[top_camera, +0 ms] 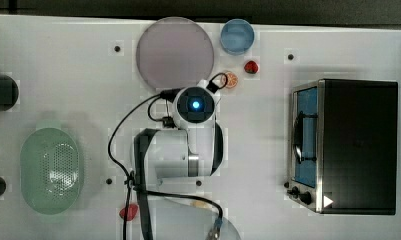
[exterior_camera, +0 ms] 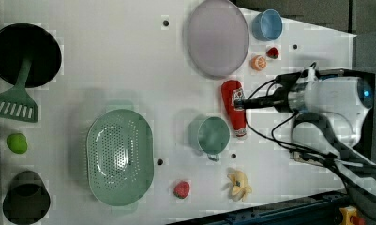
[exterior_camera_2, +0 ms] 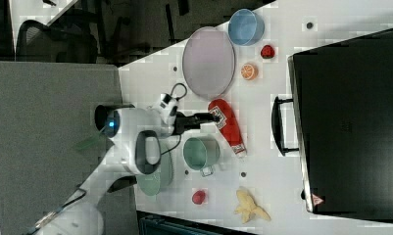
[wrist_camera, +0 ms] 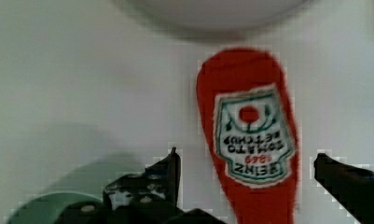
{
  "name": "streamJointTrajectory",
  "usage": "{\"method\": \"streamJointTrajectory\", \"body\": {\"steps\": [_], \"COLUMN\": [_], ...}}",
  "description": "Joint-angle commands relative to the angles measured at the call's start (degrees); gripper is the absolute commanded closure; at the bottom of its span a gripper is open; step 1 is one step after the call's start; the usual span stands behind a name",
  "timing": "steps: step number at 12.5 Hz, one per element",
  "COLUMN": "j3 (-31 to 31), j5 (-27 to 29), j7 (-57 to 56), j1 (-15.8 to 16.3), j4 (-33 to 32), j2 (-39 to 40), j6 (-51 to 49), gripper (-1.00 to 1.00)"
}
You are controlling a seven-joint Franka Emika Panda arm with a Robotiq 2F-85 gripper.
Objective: Pick Ketchup from the table and place it in strainer.
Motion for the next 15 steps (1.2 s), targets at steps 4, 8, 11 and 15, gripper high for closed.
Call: {"method": "streamJointTrajectory", "body": {"steps": [4,8,11,15], "j3": [-0.83,-0.94,-1.16,-0.94], "j5": [-1.12,-1.12,-1.14,-1.18], "j7": [-3.30,-3.33,-3.06,-3.09], "j1": [-0.39,-0.28,-0.26,0.06], "j4": [-2.96,-3.27,-3.69,-2.99], "j2": [4.82,6.21,6.65,6.38], "j6": [7.62,10.51,10.92,11.08], "gripper": [-1.00,-1.00,-1.00,-0.23]}}
